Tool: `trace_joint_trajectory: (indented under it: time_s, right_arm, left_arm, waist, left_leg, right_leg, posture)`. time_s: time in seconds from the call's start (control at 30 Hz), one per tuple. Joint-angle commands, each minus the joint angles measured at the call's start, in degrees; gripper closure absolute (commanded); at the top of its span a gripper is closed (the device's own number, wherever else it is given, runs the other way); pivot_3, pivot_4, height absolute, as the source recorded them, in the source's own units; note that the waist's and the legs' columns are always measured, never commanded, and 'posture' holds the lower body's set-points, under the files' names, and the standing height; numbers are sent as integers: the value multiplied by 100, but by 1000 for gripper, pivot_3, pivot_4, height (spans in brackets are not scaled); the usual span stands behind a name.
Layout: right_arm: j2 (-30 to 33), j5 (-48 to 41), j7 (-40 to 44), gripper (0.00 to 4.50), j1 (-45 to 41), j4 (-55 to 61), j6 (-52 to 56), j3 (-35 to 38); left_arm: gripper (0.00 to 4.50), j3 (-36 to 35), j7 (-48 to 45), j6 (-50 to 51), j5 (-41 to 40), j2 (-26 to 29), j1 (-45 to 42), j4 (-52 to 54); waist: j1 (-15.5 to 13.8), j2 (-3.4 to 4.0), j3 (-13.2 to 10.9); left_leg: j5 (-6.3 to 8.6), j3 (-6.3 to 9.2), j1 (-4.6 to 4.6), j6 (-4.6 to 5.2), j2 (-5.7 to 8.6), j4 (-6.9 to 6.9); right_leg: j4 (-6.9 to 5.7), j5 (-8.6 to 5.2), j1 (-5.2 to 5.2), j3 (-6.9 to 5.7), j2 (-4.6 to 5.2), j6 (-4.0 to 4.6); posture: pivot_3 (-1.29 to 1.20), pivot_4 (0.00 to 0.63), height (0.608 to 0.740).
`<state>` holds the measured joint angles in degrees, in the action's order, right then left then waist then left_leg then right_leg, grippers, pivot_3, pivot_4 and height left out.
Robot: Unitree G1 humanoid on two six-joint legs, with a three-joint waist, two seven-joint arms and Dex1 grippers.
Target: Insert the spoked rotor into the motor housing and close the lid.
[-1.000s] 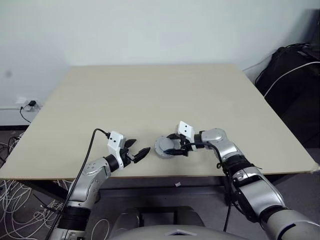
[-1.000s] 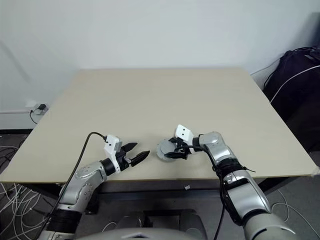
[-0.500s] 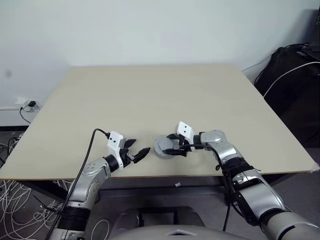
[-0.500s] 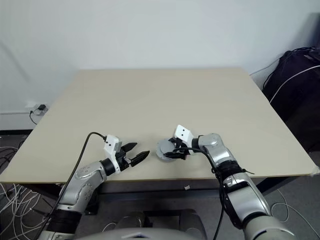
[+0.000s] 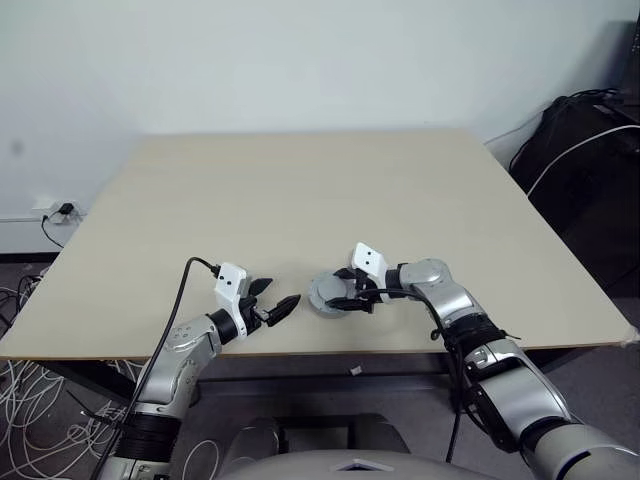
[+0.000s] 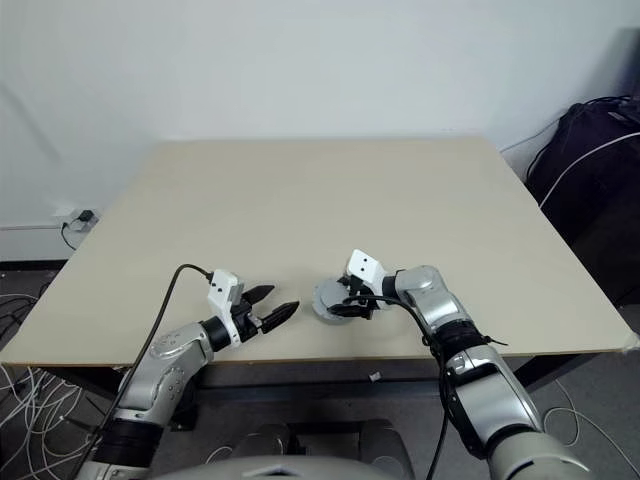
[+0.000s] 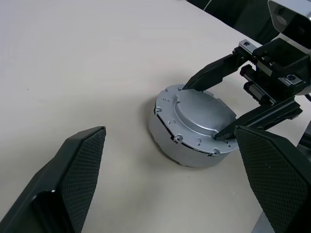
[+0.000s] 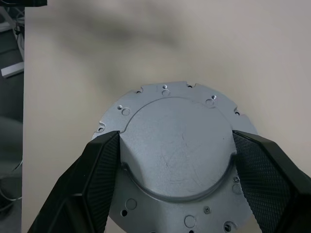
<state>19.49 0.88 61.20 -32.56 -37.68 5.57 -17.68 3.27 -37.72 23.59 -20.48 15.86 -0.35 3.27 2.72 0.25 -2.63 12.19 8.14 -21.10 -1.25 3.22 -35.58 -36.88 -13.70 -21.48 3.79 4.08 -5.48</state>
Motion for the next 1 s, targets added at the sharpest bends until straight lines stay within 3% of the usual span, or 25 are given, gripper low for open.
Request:
trace_joint_trajectory:
  time_s: [0.03, 0.37, 0.77, 1.0]
  right_arm:
    - [35, 167, -144, 1203, -3, -17, 350, -44]
    - [93, 166, -100, 1203, 53, 16, 333, -55]
    - [126, 469, -506, 1203, 97, -205, -453, -165]
    - [152, 368, -262, 1203, 2, -280, 107, -178]
  left_arm:
    - [0, -21, -65, -117, -57, -1, -48, 94]
    - [0, -17, -129, -249, -13, -27, -56, -78]
    - [0, 9, -204, -495, 18, -46, -68, -372]
    - [0, 18, -252, -609, 30, -49, -90, -510]
  waist:
    - [0, 0, 0]
    - [-7, 2, 1]
    - [-10, 1, 2]
    - [-18, 1, 4]
  left_leg:
    - [2, 0, 4, -3, 0, 0]
    - [5, 0, 11, -8, 0, 0]
    - [7, 0, 11, -11, -1, 2]
    - [15, 1, 22, -26, -1, 0]
  right_leg:
    - [0, 0, 3, 0, 0, 0]
    - [0, 0, 8, 0, 0, 0]
    - [1, -1, 7, 0, 1, 0]
    - [-1, 0, 20, 0, 1, -1]
  posture:
    - [0, 0, 740]
    - [0, 0, 740]
    - [0, 0, 740]
    - [0, 0, 740]
